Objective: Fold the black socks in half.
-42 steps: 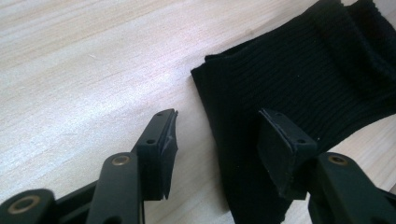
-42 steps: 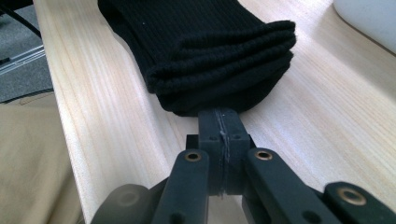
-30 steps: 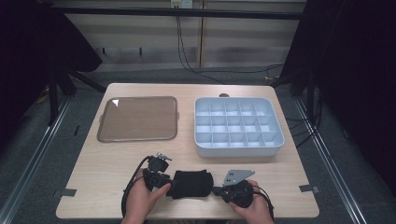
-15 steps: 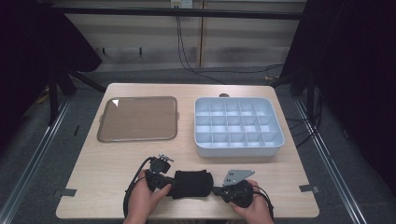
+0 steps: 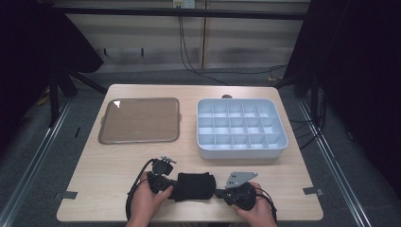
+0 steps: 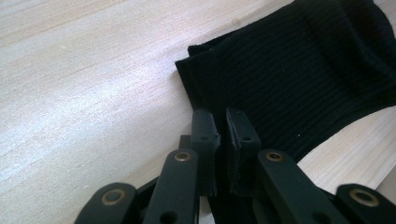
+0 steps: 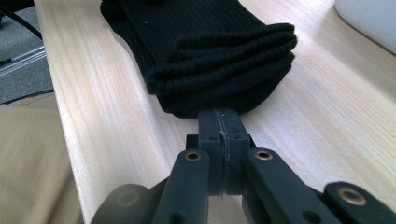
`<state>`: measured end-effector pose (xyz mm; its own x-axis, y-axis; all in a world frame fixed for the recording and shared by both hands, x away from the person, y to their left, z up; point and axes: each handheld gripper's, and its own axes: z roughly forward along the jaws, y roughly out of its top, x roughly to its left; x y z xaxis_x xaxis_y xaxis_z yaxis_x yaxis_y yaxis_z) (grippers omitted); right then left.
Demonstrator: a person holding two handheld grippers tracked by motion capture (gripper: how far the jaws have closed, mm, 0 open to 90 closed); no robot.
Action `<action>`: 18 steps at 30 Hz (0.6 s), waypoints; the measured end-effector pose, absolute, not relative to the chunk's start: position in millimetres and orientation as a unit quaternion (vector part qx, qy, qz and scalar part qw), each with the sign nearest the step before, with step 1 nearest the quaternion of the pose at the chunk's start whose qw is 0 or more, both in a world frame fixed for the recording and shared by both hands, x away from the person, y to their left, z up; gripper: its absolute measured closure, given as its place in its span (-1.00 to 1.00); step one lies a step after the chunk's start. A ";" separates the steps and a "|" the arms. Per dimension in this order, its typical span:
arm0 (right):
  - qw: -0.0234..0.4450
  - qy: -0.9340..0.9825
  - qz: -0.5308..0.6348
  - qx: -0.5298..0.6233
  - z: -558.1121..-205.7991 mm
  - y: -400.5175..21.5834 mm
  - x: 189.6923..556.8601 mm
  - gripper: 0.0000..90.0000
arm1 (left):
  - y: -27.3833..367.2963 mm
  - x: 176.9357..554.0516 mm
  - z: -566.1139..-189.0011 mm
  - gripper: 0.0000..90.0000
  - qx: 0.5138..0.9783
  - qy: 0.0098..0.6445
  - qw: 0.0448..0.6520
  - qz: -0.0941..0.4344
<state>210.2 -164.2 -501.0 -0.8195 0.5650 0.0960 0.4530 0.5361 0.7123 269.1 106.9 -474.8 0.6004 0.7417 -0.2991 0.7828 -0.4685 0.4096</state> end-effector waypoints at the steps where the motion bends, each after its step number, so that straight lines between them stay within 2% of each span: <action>1: 0.073 0.873 0.384 0.292 -501.1 -164.2 210.2 0.99 | 106.8 269.1 -474.7 0.85 0.856 0.445 0.260 -0.039; 18: 0.070 0.872 0.387 0.291 -501.6 -164.5 210.5 0.99 | 106.8 269.6 -471.1 0.88 0.858 0.442 0.259 -0.043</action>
<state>210.5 -164.5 -501.6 -0.8213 0.5612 0.1028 0.4531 0.5320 0.7153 269.6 106.8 -471.1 0.6055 0.7361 -0.3024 0.7806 -0.4752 0.4061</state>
